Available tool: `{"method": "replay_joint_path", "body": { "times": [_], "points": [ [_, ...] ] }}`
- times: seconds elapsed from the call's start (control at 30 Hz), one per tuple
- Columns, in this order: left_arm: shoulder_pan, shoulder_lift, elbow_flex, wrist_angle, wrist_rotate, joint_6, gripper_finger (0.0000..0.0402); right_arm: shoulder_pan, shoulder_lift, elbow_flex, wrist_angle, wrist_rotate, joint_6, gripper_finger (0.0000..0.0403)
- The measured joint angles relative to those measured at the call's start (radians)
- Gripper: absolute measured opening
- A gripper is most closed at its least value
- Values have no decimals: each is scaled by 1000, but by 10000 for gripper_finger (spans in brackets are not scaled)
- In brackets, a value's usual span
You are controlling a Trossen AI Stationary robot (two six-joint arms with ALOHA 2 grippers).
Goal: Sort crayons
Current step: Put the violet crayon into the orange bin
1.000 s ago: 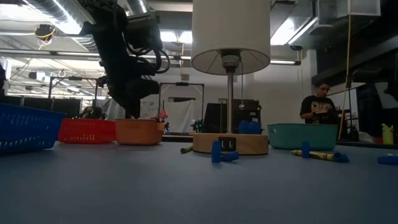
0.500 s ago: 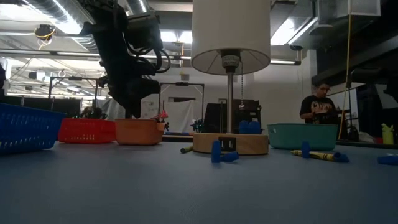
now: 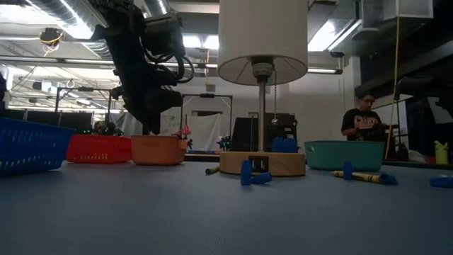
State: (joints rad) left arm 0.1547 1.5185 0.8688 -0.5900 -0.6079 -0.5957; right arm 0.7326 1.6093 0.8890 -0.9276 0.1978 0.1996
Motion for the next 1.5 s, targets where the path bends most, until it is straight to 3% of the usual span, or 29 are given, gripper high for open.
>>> {"method": "replay_joint_path", "body": {
  "times": [0.4,0.73,1.2,1.5],
  "points": [
    [0,0,0,0,0,0,86,0,-6,-85,68,-6,-23,147],
    [0,0,0,0,0,-2,86,0,-3,-87,71,-21,-16,147],
    [0,0,0,0,0,-4,86,-1,-2,-89,66,-76,117,146],
    [0,0,0,0,0,-4,86,-1,-1,-89,61,-86,77,146]
  ]
}}
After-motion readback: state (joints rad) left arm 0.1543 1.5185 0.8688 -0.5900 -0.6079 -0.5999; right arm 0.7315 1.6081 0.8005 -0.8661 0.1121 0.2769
